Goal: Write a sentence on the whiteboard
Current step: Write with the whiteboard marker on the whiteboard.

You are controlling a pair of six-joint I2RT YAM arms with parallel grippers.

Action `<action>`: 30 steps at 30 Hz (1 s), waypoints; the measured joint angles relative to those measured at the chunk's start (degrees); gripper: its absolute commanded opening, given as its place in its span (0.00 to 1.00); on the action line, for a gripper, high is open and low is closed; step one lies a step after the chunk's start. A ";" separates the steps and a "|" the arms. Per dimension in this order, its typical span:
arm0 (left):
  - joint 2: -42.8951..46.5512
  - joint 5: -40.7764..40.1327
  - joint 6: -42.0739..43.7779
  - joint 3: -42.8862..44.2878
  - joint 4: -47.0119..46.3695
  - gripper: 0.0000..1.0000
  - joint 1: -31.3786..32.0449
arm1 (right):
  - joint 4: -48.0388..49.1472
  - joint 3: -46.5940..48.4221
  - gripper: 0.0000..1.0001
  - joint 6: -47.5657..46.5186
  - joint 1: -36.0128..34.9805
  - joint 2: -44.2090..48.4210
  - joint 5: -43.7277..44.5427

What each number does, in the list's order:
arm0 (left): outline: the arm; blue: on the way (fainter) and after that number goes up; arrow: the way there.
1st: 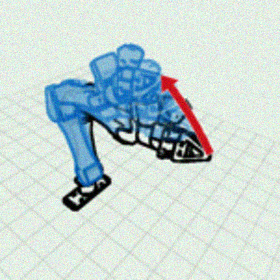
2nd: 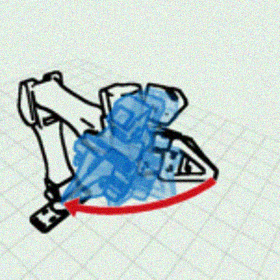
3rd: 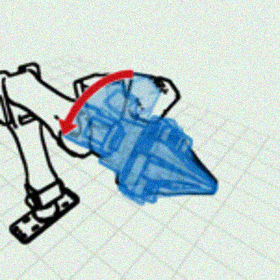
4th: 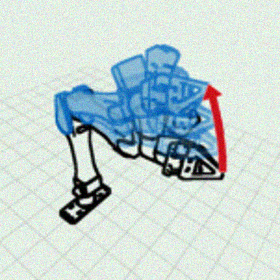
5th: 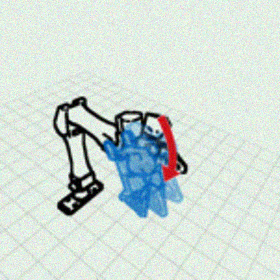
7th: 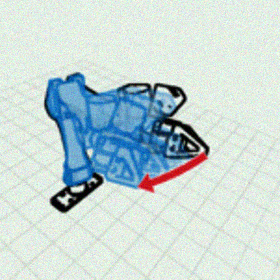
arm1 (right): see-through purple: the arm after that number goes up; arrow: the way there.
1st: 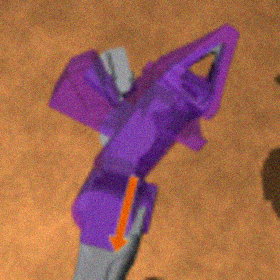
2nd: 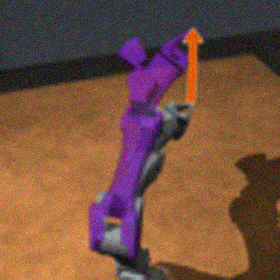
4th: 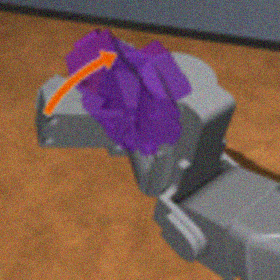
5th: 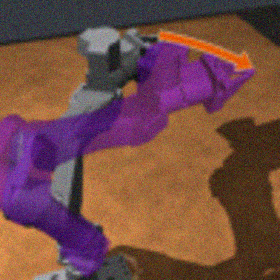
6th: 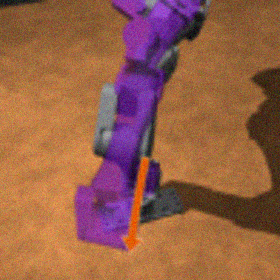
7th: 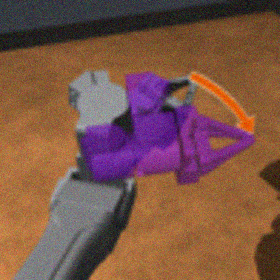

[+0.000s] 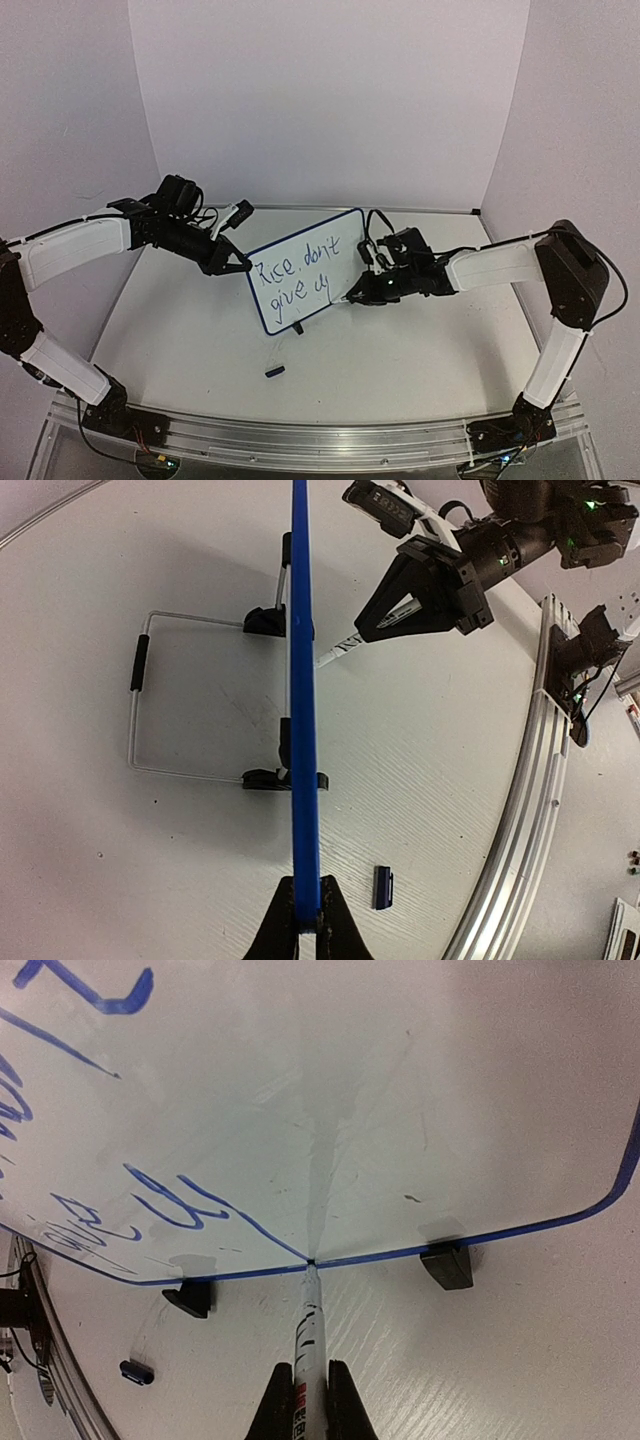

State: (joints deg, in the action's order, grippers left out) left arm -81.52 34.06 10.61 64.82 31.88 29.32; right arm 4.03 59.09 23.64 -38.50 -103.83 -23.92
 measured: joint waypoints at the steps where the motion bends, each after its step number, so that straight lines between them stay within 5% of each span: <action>1: 0.00 0.00 0.00 0.00 0.00 0.00 0.00 | 0.04 -0.17 0.00 0.02 0.00 0.13 -0.04; 12: 0.00 -0.02 0.00 0.00 0.02 0.00 0.00 | 1.11 -2.64 0.00 0.48 0.02 9.09 -1.44; 30: 0.00 -0.02 0.00 0.00 0.02 0.00 0.00 | 1.97 1.31 0.00 0.63 0.02 6.03 -0.79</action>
State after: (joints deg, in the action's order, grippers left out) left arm -81.52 34.04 10.61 64.82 31.90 29.32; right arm 6.00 60.40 24.27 -38.48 -97.80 -24.71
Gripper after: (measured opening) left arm 0.039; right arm 0.069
